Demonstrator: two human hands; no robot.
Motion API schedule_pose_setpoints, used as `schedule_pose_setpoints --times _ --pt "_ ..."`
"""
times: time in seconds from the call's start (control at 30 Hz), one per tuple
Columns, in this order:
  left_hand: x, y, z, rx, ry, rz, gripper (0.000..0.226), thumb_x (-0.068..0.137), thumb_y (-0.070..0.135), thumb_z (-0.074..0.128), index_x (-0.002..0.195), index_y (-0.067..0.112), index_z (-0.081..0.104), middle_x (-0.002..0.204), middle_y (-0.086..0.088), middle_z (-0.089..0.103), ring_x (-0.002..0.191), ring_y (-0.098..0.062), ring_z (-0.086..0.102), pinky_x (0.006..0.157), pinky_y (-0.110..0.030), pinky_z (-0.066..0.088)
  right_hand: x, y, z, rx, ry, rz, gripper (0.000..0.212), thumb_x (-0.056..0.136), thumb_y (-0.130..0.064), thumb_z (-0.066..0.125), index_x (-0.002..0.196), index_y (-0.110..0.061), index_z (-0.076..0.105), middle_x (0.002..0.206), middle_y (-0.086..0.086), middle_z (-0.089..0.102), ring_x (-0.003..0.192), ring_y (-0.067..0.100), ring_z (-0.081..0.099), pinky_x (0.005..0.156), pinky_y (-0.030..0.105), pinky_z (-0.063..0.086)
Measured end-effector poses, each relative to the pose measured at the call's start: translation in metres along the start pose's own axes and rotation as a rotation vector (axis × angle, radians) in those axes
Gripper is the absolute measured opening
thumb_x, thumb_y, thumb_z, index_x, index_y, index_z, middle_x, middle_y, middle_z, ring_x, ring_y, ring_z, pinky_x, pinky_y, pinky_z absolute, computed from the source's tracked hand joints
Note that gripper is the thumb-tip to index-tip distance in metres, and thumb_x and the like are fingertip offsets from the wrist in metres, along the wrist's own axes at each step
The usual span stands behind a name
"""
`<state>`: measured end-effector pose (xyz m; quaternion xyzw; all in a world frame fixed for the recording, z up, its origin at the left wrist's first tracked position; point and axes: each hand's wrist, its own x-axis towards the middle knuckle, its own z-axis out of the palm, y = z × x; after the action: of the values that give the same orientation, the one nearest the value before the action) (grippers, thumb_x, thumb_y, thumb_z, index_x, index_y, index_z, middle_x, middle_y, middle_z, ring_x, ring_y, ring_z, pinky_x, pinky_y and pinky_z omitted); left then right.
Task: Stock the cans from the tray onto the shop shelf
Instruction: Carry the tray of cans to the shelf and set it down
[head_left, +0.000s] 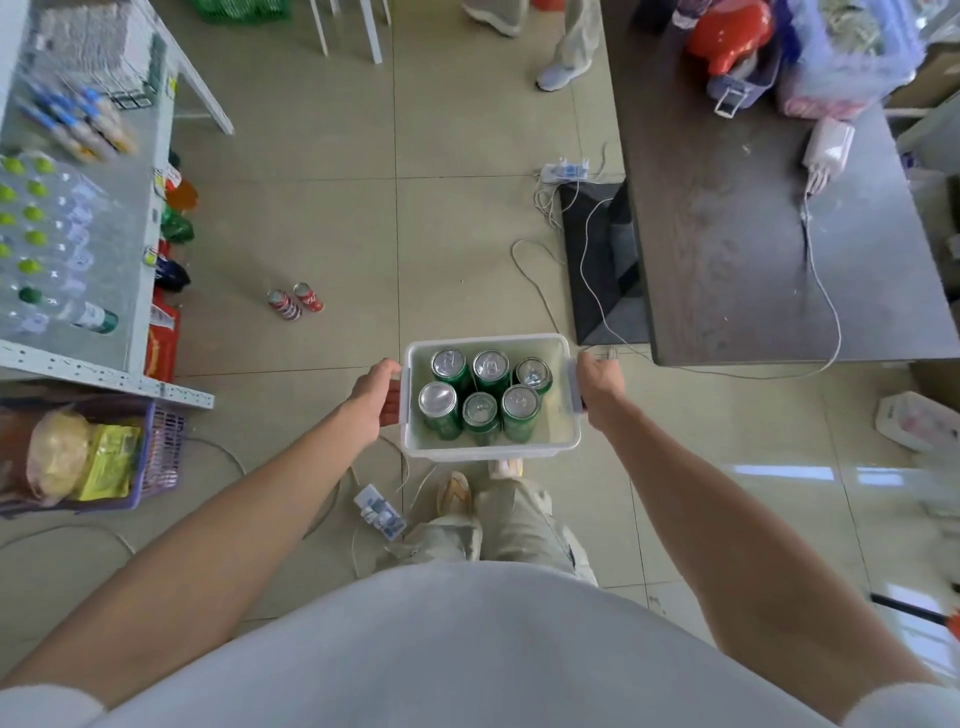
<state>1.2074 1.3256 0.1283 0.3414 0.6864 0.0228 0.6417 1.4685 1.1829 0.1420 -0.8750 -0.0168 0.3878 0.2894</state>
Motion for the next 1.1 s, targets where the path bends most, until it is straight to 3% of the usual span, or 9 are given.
schedule_pose_setpoints --times 0.07,0.13,0.23,0.33,0.4,0.53,0.7,0.9,1.1 --pt "0.009 0.019 -0.001 -0.006 0.01 -0.009 0.029 0.089 0.039 0.052 0.093 0.011 0.062 0.083 -0.01 0.065 0.074 -0.025 0.06 0.079 -0.036 0.054 0.013 -0.019 0.006 -0.04 -0.01 -0.004 0.039 0.098 -0.031 0.041 0.109 0.0 0.061 0.096 0.015 0.055 0.088 0.03 0.056 0.075 0.037 0.05" --pt "0.017 0.038 -0.001 -0.027 0.015 -0.022 0.027 0.088 0.037 0.052 0.085 0.012 0.062 0.077 -0.007 0.066 0.068 -0.023 0.061 0.068 -0.031 0.054 0.026 -0.04 0.01 -0.089 -0.021 -0.011 0.039 0.098 -0.031 0.04 0.108 0.0 0.061 0.089 0.014 0.055 0.082 0.03 0.055 0.075 0.037 0.051" --pt "0.028 0.067 -0.003 -0.074 0.018 -0.026 0.025 0.089 0.032 0.052 0.08 0.012 0.065 0.069 -0.006 0.069 0.063 -0.022 0.063 0.059 -0.029 0.052 0.049 -0.074 0.019 -0.111 -0.058 -0.012 0.036 0.098 -0.032 0.039 0.105 -0.003 0.06 0.081 0.01 0.055 0.072 0.025 0.053 0.063 0.029 0.045" --pt "0.038 0.091 -0.005 -0.126 0.048 -0.068 0.024 0.091 0.027 0.049 0.087 0.009 0.065 0.074 -0.008 0.069 0.064 -0.022 0.063 0.06 -0.03 0.053 0.073 -0.112 0.034 -0.088 -0.096 -0.012 0.036 0.099 -0.034 0.042 0.106 -0.003 0.059 0.097 0.013 0.059 0.089 0.03 0.057 0.081 0.038 0.05" --pt "0.043 0.104 -0.007 -0.178 0.076 -0.102 0.022 0.09 0.026 0.049 0.085 0.01 0.063 0.072 -0.008 0.068 0.063 -0.022 0.062 0.061 -0.031 0.053 0.086 -0.139 0.044 -0.108 -0.119 -0.032 0.038 0.098 -0.035 0.043 0.103 -0.002 0.061 0.098 0.015 0.06 0.09 0.032 0.058 0.086 0.042 0.052" --pt "0.065 0.139 -0.018 -0.278 0.154 -0.157 0.023 0.091 0.029 0.052 0.089 0.008 0.061 0.078 -0.011 0.065 0.067 -0.024 0.059 0.062 -0.033 0.051 0.109 -0.196 0.067 -0.173 -0.197 -0.102 0.04 0.1 -0.032 0.041 0.101 0.001 0.063 0.092 0.016 0.06 0.082 0.029 0.056 0.075 0.036 0.046" --pt "0.093 0.189 -0.043 -0.371 0.205 -0.173 0.026 0.088 0.031 0.054 0.074 0.01 0.062 0.061 -0.007 0.066 0.06 -0.023 0.059 0.058 -0.03 0.049 0.132 -0.265 0.101 -0.265 -0.272 -0.145 0.037 0.099 -0.03 0.039 0.094 -0.001 0.062 0.084 0.014 0.057 0.076 0.026 0.053 0.072 0.034 0.042" --pt "0.145 0.245 -0.087 -0.461 0.234 -0.187 0.028 0.089 0.029 0.051 0.073 0.009 0.063 0.053 -0.005 0.067 0.06 -0.023 0.06 0.058 -0.03 0.05 0.164 -0.361 0.168 -0.406 -0.323 -0.22 0.035 0.099 -0.03 0.037 0.093 -0.003 0.059 0.087 0.017 0.054 0.079 0.029 0.051 0.068 0.03 0.037" --pt "0.198 0.316 -0.137 -0.55 0.243 -0.206 0.027 0.091 0.032 0.05 0.083 0.009 0.062 0.076 -0.01 0.065 0.066 -0.025 0.06 0.067 -0.032 0.052 0.182 -0.465 0.237 -0.417 -0.354 -0.234 0.031 0.098 -0.028 0.041 0.09 -0.002 0.057 0.081 0.014 0.05 0.078 0.026 0.049 0.068 0.032 0.038"
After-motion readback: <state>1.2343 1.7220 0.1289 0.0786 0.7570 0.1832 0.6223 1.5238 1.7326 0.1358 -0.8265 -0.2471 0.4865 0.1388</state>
